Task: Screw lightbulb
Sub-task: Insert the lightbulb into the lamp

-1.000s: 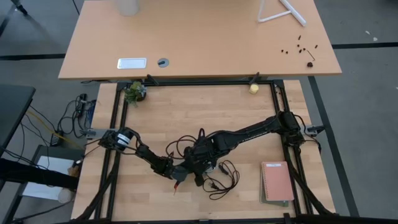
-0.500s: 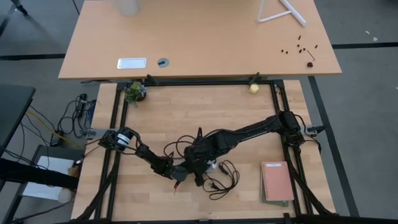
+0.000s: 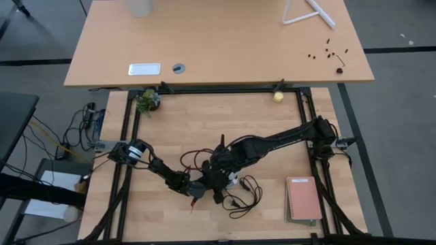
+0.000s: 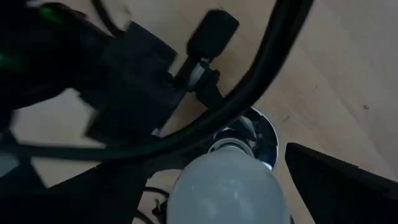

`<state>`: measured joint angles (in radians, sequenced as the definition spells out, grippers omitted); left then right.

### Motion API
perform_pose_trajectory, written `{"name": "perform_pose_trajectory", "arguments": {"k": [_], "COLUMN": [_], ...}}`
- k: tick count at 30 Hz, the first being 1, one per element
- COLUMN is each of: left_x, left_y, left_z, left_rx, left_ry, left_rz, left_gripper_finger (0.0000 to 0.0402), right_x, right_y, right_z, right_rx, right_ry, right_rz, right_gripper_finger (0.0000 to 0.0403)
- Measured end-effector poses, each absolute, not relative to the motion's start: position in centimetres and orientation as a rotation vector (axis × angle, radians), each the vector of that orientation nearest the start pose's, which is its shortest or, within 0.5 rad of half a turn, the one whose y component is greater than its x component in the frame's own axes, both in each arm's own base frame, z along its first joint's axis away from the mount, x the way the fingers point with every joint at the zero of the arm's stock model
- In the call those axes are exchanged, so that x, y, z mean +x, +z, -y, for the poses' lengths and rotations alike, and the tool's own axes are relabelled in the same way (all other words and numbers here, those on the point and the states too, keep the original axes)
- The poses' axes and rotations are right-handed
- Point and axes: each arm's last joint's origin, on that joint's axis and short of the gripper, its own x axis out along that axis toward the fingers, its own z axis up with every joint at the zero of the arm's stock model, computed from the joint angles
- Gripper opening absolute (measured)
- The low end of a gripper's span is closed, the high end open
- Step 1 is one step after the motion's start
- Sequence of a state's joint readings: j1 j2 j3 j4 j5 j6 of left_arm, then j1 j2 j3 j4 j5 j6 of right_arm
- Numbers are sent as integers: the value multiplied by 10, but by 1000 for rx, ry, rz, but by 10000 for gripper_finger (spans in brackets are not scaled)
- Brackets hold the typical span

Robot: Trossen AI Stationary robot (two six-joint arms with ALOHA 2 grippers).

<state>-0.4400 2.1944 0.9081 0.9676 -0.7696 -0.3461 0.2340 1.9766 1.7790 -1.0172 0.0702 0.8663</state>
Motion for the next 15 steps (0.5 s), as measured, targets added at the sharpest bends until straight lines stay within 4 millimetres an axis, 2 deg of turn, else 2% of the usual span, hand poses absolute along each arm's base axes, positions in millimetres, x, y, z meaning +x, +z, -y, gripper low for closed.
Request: {"name": "perform_pose_trajectory", "arguments": {"k": [11, 13, 15], "left_x": [356, 356, 356], "left_y": [72, 72, 72], "left_z": [146, 146, 146], "left_rx": [-164, -164, -164], "left_ry": [369, 370, 370], "left_rz": [-202, -202, -202], "left_gripper_finger": [195, 195, 195], "right_x": [371, 362, 351], "right_y": [313, 321, 323], "right_z": [-87, -84, -86], "right_rx": [424, 354, 200], "right_ry": [-225, -201, -152], "right_rz": [-1128, -1143, -1200], "right_gripper_finger": [374, 374, 374]}}
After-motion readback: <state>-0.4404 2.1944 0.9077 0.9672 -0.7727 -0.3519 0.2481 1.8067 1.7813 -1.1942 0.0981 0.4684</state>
